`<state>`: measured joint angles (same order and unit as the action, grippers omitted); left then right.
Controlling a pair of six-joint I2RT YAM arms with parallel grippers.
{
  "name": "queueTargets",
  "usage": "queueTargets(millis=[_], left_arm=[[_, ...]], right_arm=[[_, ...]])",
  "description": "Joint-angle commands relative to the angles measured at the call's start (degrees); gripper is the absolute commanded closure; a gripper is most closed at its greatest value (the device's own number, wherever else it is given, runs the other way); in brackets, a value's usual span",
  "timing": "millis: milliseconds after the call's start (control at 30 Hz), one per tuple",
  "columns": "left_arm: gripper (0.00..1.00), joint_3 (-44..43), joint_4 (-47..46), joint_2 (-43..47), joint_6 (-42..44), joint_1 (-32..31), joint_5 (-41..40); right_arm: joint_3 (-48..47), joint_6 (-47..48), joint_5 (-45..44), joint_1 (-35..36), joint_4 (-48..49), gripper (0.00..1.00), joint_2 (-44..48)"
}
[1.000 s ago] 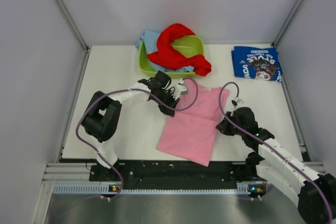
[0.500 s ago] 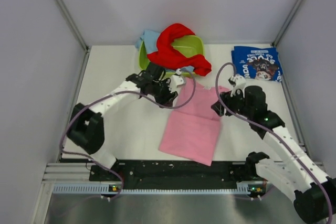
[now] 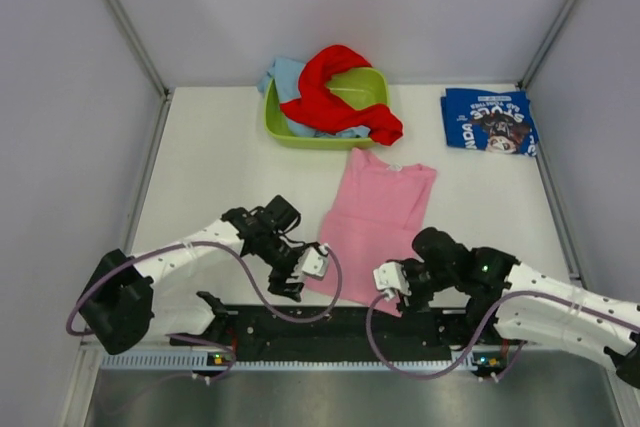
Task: Fold and stack the t-shirts
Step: Grab one side of the 2/3 rectangular tshirt with both arms
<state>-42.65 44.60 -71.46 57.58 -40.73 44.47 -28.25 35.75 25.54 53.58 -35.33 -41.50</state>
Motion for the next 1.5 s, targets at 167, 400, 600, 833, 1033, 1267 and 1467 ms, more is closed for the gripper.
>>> queueTargets(millis=[167,400,600,833,1033,1267,1467], left_arm=[[0.28,3.72,-14.01,0.27,0.95,-6.81,-11.06],[0.30,6.27,-14.19,-2.10,2.80,-10.68,-13.35],[0.34,5.74,-15.24,-5.44,3.41,-11.39,-16.78],[0.60,5.74,-16.74,-8.69,1.13,-11.92,-21.79],[0.83,6.27,-15.07,-5.19,0.78,-11.92,-22.32],[1.00,6.18,-14.80,-3.60,-0.63,-11.92,-21.09],[1.00,5.48,-14.63,-4.65,-2.12,-12.09,-19.68]], right_arm=[[1.09,11.80,-10.94,13.47,-0.53,0.44,-7.88],[2.32,14.61,-11.73,17.61,0.52,0.45,-11.50],[3.20,15.32,-12.35,18.58,1.76,0.51,-13.52],[3.91,16.90,-12.18,20.07,2.29,0.72,-14.84],[3.03,18.74,-10.07,22.44,-1.31,0.71,-15.19],[1.53,17.34,-11.47,25.86,-2.29,0.56,-14.14],[3.11,16.20,-13.50,28.59,4.13,0.61,-16.95]])
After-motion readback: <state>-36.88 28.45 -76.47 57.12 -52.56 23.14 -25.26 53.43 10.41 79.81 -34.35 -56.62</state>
